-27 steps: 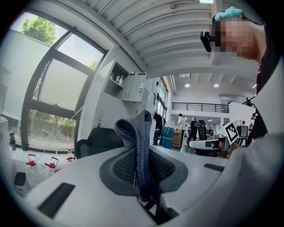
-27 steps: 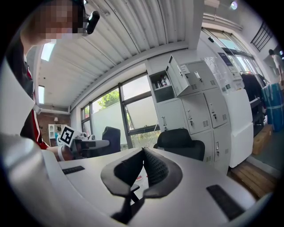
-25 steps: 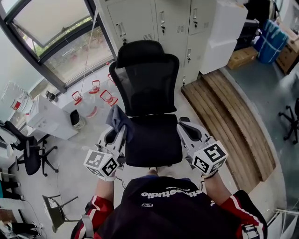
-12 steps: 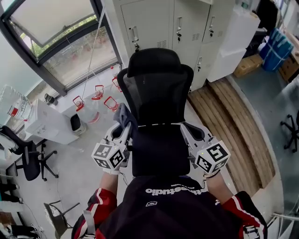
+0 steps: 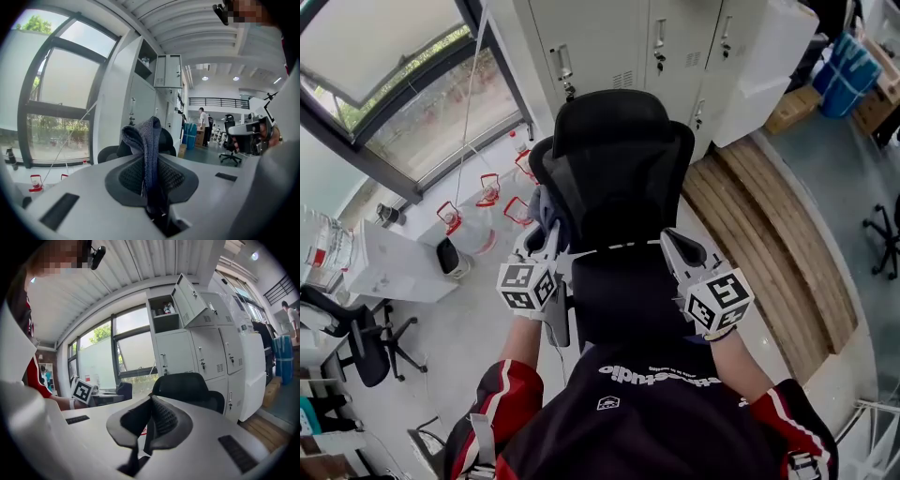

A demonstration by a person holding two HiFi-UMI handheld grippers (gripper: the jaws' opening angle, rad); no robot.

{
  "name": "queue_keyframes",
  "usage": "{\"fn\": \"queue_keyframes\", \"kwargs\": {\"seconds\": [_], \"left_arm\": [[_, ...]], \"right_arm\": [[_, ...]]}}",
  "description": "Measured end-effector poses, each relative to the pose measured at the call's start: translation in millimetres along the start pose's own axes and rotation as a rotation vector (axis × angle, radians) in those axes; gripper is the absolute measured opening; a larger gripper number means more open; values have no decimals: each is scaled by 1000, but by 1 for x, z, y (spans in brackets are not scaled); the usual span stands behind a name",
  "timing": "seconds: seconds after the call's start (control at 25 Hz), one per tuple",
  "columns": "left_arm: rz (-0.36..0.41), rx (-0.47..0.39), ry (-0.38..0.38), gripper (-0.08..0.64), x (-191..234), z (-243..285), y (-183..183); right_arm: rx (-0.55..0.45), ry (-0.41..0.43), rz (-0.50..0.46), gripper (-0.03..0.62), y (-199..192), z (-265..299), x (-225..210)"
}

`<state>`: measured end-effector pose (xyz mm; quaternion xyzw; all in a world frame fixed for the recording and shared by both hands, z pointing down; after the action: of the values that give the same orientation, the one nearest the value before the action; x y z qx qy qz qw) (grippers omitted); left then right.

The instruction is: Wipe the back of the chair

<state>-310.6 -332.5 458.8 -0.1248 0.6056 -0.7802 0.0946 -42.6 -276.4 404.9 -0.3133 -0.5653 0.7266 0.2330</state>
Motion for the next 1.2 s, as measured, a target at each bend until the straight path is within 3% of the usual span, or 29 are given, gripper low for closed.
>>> {"fn": "queue_keyframes", "kwargs": {"seconds": [0.24, 0.36, 0.6, 0.92, 1.2], "left_arm": [[17, 48, 94, 57, 59, 58, -28], [65, 77, 141, 57, 86, 87, -43], [100, 138, 206, 57, 121, 143, -70], [73, 220, 305, 57, 145, 193, -106], [94, 257, 325, 57, 127, 215, -119]], "right_arm": [[30, -16, 14, 14, -10, 24, -6], [38, -25, 28, 14, -13, 28, -10], [68, -39, 49, 14, -20, 26, -22], [114, -46, 39, 14, -28, 22, -48], [76, -92, 38, 14, -20, 5, -81]]}}
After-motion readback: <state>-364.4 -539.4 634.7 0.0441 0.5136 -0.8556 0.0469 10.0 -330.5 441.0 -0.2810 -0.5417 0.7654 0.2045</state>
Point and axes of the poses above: the fingertips, and each gripper's own axes: z forward along the fingers, x to its left, y out of its top, the point moved 5 cm from there along -z, backward along the fingers, and after that the axes turned 8 degrees about y, right-handed, at the moved point
